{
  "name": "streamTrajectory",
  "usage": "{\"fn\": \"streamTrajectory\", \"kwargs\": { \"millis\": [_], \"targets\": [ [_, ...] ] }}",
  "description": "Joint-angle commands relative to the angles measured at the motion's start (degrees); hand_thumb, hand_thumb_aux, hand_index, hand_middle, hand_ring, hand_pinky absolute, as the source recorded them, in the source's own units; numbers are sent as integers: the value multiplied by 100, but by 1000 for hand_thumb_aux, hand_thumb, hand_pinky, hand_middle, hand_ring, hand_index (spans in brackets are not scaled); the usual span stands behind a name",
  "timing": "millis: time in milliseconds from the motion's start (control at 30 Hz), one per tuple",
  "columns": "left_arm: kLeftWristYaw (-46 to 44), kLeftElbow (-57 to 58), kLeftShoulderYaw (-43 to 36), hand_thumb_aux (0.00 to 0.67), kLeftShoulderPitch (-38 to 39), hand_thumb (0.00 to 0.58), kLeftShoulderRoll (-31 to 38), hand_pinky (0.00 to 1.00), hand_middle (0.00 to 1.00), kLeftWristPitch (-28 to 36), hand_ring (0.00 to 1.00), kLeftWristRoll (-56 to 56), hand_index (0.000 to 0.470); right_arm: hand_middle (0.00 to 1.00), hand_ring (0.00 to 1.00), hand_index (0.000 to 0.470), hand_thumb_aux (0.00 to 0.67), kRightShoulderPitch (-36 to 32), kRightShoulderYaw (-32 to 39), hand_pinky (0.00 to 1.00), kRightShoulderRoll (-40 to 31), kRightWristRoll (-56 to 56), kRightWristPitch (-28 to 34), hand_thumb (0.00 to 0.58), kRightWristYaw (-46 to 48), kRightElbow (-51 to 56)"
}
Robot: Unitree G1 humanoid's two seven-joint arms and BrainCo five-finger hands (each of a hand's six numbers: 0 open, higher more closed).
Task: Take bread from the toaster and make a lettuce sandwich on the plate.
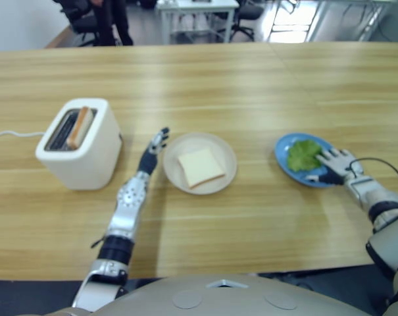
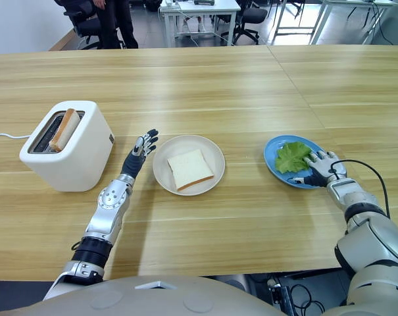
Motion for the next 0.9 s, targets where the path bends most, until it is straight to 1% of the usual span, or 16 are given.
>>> {"fn": "streamTrajectory", "kwargs": {
  "millis": [33, 233, 567, 900],
  "targets": [
    [-11, -18, 34, 0, 27, 0, 30, 0, 0, 33, 0, 25, 0, 0, 0, 0, 0, 126, 192, 0, -113, -155, 2, 0, -144, -393],
    [-8, -6, 46, 0, 25, 0, 33, 0, 0, 20, 0, 24, 0, 0, 0, 0, 0, -81, 185, 0, -216, -226, 163, 0, -343, -706],
    [-4, 0, 12, 0, 34, 0, 11, 0, 0, 18, 0, 44, 0, 0, 0, 0, 0, -555, 508, 0, 282, -426, 366, 0, -496, 167],
    [-3, 25, -10, 0, 56, 0, 8, 0, 0, -1, 0, 64, 0, 0, 0, 0, 0, -679, 706, 0, 580, -385, 385, 0, -380, 586]
  ]
}}
